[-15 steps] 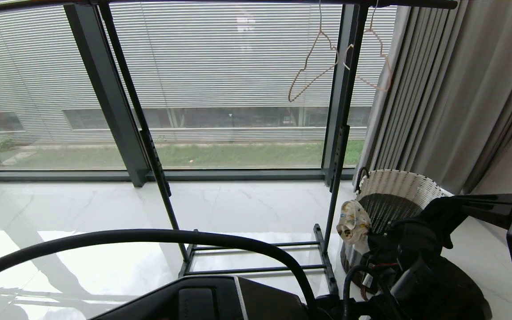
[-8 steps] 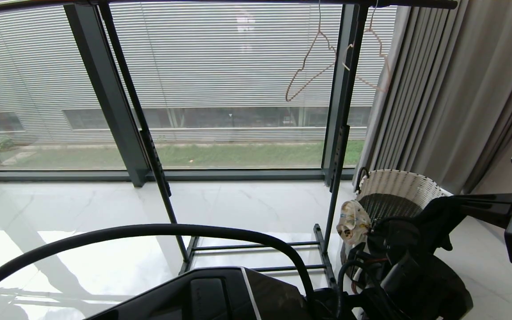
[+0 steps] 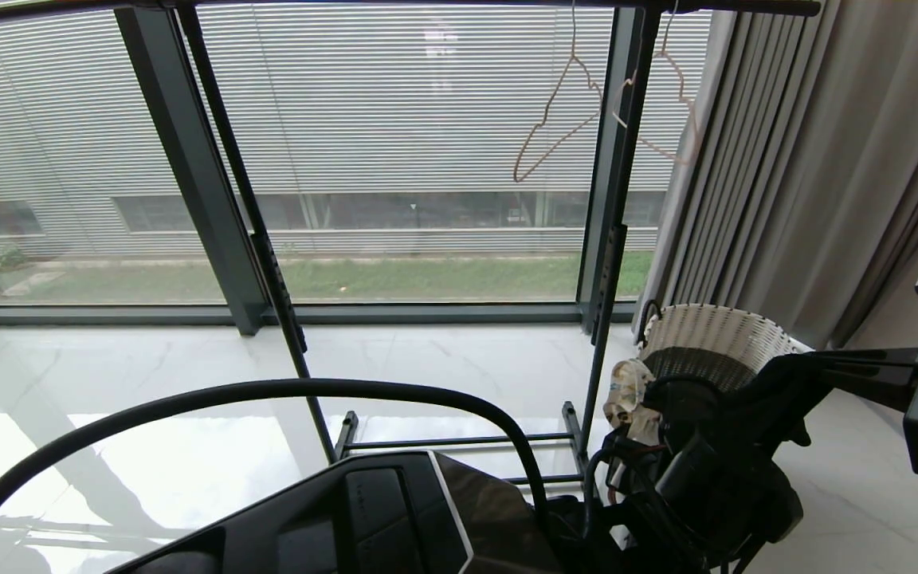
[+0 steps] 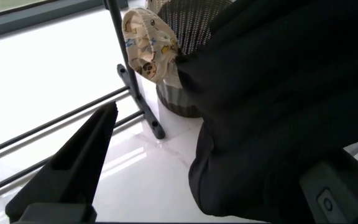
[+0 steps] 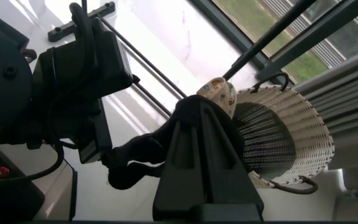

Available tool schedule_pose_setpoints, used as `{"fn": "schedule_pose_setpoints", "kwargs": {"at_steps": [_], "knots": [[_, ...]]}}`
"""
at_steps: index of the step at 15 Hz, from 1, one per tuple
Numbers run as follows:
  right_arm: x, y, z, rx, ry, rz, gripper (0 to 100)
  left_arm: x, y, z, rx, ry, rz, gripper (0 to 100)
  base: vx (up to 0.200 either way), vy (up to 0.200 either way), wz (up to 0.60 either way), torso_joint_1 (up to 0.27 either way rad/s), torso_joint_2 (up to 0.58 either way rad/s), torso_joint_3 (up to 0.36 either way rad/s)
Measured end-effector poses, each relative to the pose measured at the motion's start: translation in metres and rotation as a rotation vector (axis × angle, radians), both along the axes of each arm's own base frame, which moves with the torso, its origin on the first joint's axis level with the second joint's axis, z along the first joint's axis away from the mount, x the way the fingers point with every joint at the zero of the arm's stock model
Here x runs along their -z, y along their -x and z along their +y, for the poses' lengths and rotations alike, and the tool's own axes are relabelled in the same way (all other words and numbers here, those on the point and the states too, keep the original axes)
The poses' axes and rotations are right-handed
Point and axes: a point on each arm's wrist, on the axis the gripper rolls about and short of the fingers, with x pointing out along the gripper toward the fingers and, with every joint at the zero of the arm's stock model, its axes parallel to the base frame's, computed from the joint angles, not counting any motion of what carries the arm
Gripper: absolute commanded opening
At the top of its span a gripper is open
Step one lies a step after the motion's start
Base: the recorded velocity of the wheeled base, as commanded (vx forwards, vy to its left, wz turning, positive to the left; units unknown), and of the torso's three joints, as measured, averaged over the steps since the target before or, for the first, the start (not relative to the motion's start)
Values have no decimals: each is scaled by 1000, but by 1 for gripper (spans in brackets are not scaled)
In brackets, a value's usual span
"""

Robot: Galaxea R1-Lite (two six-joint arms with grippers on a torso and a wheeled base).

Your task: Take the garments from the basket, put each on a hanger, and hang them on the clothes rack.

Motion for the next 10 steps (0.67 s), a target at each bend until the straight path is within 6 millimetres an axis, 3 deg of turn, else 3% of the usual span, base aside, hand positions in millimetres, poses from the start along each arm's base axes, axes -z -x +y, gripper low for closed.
{"fn": "schedule_pose_setpoints", "kwargs": {"at_steps": [4, 5, 10], "knots": [[-1, 0, 0, -2, -2, -2, 0, 7, 1, 3, -1, -24, 10, 100, 0, 0, 0, 0, 0, 0], [-1, 0, 0, -2, -2, -2, 0, 8, 1, 4, -1, -27, 12, 0, 0, 0, 0, 0, 0, 0], [0, 0, 0, -3, -2, -2, 0, 9, 1, 4, -2, -29, 14, 0, 0, 0, 0, 0, 0, 0]]}}
